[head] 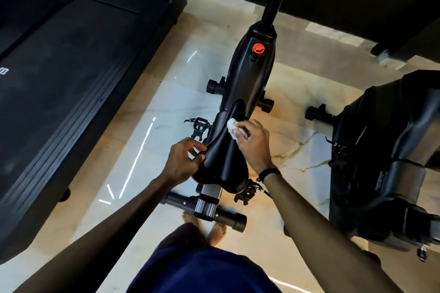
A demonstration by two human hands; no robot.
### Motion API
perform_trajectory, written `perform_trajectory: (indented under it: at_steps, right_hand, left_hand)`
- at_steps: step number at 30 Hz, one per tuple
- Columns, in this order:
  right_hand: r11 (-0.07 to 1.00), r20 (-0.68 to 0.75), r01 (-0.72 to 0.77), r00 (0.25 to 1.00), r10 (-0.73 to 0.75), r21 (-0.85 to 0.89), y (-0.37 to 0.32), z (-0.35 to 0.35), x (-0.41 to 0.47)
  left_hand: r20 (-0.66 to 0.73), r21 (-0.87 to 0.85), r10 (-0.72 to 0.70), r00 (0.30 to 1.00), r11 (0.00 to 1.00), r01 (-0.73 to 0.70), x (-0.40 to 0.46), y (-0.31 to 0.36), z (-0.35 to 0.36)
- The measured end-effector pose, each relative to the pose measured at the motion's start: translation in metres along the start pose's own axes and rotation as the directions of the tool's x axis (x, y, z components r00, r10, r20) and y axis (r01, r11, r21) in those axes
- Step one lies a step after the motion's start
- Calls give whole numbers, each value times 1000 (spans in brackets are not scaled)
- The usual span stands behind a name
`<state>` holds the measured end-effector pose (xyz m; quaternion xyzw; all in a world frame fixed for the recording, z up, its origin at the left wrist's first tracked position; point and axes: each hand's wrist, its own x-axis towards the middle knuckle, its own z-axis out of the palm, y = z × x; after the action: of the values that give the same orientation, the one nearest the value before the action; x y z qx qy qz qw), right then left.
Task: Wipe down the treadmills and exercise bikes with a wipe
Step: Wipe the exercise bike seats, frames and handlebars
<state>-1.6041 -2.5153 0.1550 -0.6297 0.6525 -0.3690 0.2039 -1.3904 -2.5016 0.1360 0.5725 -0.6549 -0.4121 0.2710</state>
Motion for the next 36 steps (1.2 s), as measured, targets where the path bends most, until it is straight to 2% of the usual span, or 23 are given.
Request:
perform_trajectory:
  at_steps: [4,8,11,17,19,22,25,28,29,33,36]
  right_hand:
    - [992,22,-35,999,38,-118,5,-1,-33]
    - [968,134,174,979,-151,-180,-7,1,-87]
    - [942,226,275,947,-230,-194,-13,12,-65]
    - [973,102,90,992,-70,-211,-3,5,33]
    - [983,61,43,998,-33,-180,3,-3,30]
    - [982,43,-49,997,58,-181,6,-7,-19]
    - [976,124,82,991,-57,-202,-5,-8,-69]
    - [925,310,327,915,-258,-194,-13,7,-58]
    - [912,332,358,901,-280,-200,-12,13,-45]
    - [917,200,277,954,-225,-288,1,14,24]
    - [926,137,230,971,-197,-298,10,-1,41]
  left_hand:
    - [63,-48,-7,998,999,10,9,-5,-6]
    - [107,-56,-33,994,998,39,16,-5,-6]
    - [165,-57,-42,985,997,52,21,-2,-11]
    - [217,-83,-26,976,996,45,20,1,-20]
    - [207,-119,-46,977,990,71,19,3,-17]
    - [189,-148,-62,980,985,91,18,2,-14]
    - [170,-128,-65,983,988,87,19,1,-10]
    - [201,-109,-60,978,991,83,23,3,-10]
    - [211,-98,-64,975,991,86,25,3,-11]
    - [253,-74,-102,962,989,125,31,3,-18]
    - [237,-51,-131,963,988,147,31,4,-18]
